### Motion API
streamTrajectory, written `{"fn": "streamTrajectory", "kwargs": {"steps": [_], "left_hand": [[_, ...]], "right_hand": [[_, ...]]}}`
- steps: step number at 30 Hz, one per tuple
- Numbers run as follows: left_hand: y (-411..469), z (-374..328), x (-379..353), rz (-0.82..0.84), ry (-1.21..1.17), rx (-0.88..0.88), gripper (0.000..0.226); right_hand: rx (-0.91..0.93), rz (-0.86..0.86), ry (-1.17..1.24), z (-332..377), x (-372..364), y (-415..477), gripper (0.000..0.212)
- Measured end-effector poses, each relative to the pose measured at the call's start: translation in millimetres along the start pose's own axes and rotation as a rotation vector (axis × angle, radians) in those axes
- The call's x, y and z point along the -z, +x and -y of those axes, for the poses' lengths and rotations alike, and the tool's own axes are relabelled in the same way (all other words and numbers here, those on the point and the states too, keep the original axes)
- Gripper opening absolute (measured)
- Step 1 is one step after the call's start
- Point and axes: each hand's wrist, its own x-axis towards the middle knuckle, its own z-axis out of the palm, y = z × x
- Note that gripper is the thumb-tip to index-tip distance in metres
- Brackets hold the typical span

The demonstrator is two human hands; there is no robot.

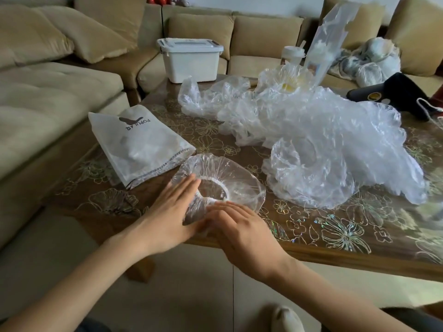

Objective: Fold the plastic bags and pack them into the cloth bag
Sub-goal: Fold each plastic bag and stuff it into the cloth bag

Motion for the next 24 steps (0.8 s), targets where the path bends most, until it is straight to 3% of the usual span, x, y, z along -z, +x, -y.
{"fn": "streamTrajectory", "kwargs": {"steps": [3, 5, 7, 10, 14, 17, 20, 23, 24], "left_hand": [[-5.5, 9.7, 17.8, -0.070, -0.286, -0.044, 0.106], [-9.5, 14.1, 27.0, -0.075, -0.270, -0.081, 0.102], [-10.2, 14.5, 29.1, -0.110, -0.196, -0.122, 0.096], [-8.9, 11.7, 25.4, -0.302, -0.144, -0.173, 0.054], [-17.0, 10.6, 24.8, -0.432, 0.014, -0.300, 0.011], [-31.2, 4.4, 25.0, -0.329, 0.067, -0.343, 0.029], [-41.0, 0.9, 22.1, -0.266, 0.044, -0.350, 0.028], [-39.4, 11.2, 19.5, -0.306, -0.057, -0.322, 0.011], [-37.9, 15.3, 18.8, -0.311, -0.102, -0.291, 0.015]], "right_hand": [[-0.077, 0.007, 0.075, 0.3, 5.2, 4.0, 0.015], [-0.216, 0.038, 0.269, 0.5, 17.0, 6.0, 0.027], [-0.299, -0.002, 0.453, -0.9, 30.0, 8.9, 0.021], [-0.287, -0.063, 0.569, -5.6, 46.3, 9.0, 0.008], [-0.251, 0.137, 0.424, -15.8, 50.8, -2.5, 0.045], [-0.144, 0.204, 0.240, -24.2, 42.1, -10.1, 0.041], [-0.099, 0.218, 0.297, -32.6, 47.9, -13.3, 0.034], [-0.281, 0.249, 0.425, -38.6, 56.0, -18.1, 0.040], [-0.341, 0.264, 0.496, -39.6, 58.3, -19.4, 0.045]]}}
